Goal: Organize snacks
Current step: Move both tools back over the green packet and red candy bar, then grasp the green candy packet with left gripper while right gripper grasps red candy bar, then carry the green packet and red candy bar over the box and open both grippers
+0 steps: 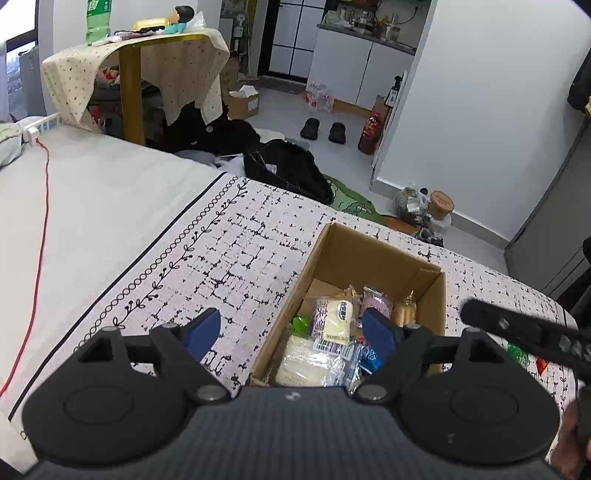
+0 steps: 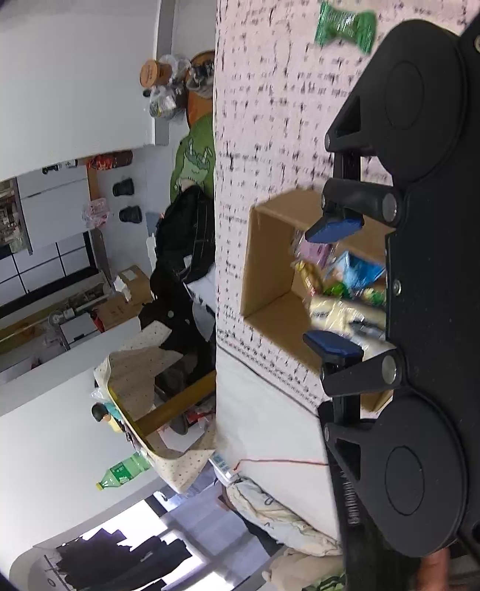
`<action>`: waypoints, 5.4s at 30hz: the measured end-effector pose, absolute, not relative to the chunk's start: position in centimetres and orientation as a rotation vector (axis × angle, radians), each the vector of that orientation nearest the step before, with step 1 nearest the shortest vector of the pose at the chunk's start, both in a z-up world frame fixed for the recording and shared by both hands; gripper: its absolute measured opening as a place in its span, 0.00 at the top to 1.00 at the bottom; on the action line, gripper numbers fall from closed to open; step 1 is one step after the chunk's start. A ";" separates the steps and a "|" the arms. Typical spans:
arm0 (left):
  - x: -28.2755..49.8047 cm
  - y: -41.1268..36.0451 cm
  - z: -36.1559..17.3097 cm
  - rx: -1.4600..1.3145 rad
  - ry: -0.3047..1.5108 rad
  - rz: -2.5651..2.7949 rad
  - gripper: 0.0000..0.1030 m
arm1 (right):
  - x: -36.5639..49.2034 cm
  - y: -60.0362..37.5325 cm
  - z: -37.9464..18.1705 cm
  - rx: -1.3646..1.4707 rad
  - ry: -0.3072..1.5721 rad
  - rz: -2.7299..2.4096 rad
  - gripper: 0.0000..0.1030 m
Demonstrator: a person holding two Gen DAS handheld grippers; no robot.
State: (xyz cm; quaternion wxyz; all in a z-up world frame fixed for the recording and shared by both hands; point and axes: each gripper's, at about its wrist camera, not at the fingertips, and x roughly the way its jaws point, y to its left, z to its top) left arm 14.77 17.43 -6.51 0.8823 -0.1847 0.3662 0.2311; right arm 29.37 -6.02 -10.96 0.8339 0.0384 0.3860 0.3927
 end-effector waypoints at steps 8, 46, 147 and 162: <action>15.9 15.4 -6.5 -0.361 0.765 0.470 0.19 | 29.0 -9.8 -10.6 0.105 0.792 0.772 0.38; 21.5 1.4 -8.2 -0.285 0.800 0.168 0.00 | 30.3 -25.2 -15.0 0.299 0.776 0.335 0.00; 26.0 6.2 -5.5 -0.247 0.685 0.222 0.59 | 37.6 -19.8 -14.7 0.401 0.700 0.443 0.80; 21.5 12.0 -2.5 -0.290 0.632 0.303 0.59 | 35.3 -15.1 -13.0 0.336 0.676 0.589 0.80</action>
